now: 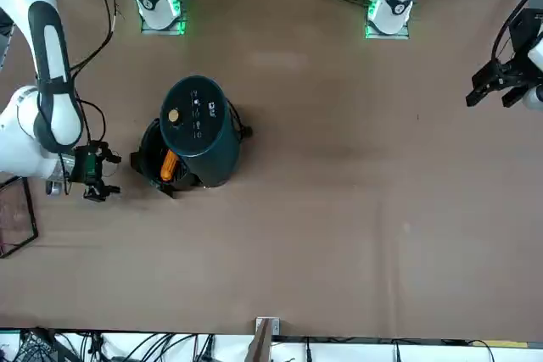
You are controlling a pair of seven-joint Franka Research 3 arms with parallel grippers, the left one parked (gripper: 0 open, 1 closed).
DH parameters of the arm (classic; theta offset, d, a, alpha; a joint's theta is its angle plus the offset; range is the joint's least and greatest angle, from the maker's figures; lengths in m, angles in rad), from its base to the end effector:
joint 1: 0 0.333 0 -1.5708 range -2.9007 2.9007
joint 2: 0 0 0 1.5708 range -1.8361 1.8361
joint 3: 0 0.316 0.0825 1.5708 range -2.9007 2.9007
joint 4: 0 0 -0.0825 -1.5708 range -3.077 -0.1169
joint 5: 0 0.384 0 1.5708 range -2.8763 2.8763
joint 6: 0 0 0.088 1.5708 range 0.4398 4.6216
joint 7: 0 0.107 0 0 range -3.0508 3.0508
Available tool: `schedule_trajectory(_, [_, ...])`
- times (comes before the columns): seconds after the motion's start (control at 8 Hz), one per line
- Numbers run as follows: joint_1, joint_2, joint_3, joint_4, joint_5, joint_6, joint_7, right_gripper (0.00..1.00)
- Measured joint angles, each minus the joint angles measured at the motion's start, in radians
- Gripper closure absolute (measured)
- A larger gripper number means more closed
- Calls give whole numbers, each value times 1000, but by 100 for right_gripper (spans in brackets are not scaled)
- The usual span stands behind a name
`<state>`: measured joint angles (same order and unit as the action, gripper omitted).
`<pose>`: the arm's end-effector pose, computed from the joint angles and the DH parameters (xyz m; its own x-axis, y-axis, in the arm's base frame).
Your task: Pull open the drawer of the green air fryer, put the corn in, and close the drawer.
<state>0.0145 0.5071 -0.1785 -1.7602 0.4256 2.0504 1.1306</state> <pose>0.6355 -0.0737 0.2690 0.0339 -0.9498 -0.3110 -0.9926 -0.0682 0.1000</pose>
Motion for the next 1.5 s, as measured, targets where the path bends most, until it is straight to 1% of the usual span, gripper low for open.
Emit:
schedule_trajectory(0.62, [39,0,8,-50,8,1,3,0])
schedule_trajectory(1.25, [48,-17,8,-108,9,8,-43,0])
schedule_trajectory(1.38, [48,-30,8,-122,9,12,-49,2])
schedule_trajectory(1.5, [48,-38,8,-129,9,14,-50,7])
